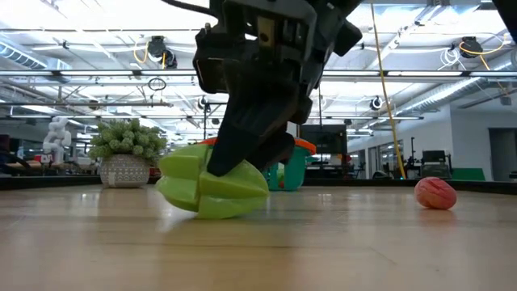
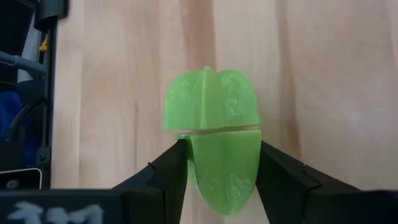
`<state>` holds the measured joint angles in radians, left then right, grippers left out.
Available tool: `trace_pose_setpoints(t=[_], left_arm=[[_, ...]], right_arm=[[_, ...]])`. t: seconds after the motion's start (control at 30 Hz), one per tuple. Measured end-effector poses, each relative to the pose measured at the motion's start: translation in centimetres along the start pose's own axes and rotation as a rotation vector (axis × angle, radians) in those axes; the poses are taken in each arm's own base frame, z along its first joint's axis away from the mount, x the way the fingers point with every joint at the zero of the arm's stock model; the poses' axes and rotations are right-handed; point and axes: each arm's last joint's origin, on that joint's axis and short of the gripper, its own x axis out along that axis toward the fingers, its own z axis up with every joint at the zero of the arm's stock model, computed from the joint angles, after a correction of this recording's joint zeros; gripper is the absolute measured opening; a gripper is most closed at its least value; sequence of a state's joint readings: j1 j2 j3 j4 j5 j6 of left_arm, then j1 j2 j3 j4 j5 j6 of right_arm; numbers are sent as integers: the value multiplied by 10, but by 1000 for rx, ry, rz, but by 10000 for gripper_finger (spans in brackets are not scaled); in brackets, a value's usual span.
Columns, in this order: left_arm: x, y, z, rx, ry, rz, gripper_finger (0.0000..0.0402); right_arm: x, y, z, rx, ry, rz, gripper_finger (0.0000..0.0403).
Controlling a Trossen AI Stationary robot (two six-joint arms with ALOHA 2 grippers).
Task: Pick and placing Produce into tupperware
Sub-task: Put the green starfruit into the blue basket
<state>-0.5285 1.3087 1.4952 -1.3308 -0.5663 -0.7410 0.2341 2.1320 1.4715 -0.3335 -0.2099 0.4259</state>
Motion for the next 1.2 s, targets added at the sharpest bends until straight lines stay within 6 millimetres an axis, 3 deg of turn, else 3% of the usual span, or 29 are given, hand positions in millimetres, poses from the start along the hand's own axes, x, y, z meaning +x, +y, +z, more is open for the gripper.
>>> trace_pose_setpoints(t=[0.4,0.9,1.2], left_arm=[[0,0,0,4,0,0,349],[0,0,0,4,0,0,349],[0,0,0,4,0,0,349]], right_arm=[[-3,-19,-7,65,110,-72,157],[-4,-22,-15,76,182,-129,157],[-5,-24,-17,71,187,-184,126]])
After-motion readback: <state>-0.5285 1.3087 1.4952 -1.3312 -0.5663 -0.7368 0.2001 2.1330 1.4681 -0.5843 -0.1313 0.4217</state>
